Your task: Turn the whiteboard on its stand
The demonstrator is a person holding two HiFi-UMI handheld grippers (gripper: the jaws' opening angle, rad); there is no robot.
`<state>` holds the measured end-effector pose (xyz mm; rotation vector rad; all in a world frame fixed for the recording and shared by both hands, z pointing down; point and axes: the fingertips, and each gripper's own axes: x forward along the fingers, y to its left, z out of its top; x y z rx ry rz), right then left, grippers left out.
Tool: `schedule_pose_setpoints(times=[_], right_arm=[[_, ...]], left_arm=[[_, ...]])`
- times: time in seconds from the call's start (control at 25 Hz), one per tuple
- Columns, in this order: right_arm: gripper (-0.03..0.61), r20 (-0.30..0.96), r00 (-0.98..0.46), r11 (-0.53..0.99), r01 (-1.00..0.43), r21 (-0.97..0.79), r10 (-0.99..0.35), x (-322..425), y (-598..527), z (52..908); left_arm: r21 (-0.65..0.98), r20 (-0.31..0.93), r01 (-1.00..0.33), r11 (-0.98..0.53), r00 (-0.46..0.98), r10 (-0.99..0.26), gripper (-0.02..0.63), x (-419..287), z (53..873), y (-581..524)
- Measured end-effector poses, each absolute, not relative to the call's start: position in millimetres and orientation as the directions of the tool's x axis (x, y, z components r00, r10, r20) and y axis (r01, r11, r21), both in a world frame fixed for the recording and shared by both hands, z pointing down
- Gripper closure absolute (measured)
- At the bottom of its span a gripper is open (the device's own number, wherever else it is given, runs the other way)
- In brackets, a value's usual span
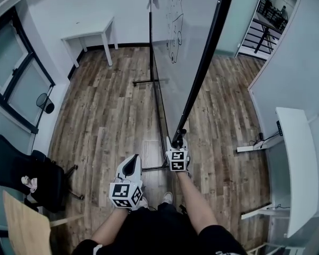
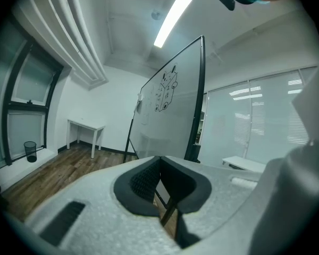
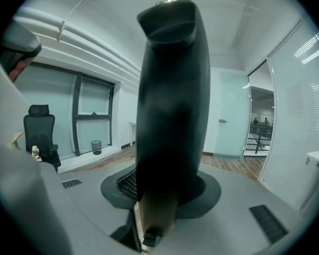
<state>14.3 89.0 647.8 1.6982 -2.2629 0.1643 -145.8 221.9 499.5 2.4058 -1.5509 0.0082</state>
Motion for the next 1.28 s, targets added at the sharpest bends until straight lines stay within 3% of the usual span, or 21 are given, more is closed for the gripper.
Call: schedule_pose_setpoints(times=[0.48, 0.68, 0.96, 1.28], right_arm=[[0.433, 0.317, -0.296, 0.338, -0.937, 0.086, -0.901, 18.0, 123.4, 647.4], [0.379, 0.367, -0.320, 0.364, -0.930, 0.055, -0.873, 14.8, 130.1, 636.7], [0.377, 0.349, -0.292, 0.311, -0.950, -0.001, -0.891, 29.8, 175.0, 607.1], [0.512, 0.266, -0.292, 0.269, -0.956, -0.121, -0.919, 35.1, 209.4, 556.1]], left_arm=[[0.234, 0.156, -0.885, -0.403, 0.443, -0.883, 0.598, -142.7, 501.5, 222.7], [0.214, 0.151, -0.893, -0.397, 0.431, -0.890, 0.598, -154.2, 491.5, 212.3], [0.222, 0.147, -0.897, -0.382, 0.418, -0.897, 0.598, -161.4, 486.2, 210.9], [0.228, 0.131, -0.888, -0.400, 0.435, -0.891, 0.598, -154.8, 475.2, 212.2]])
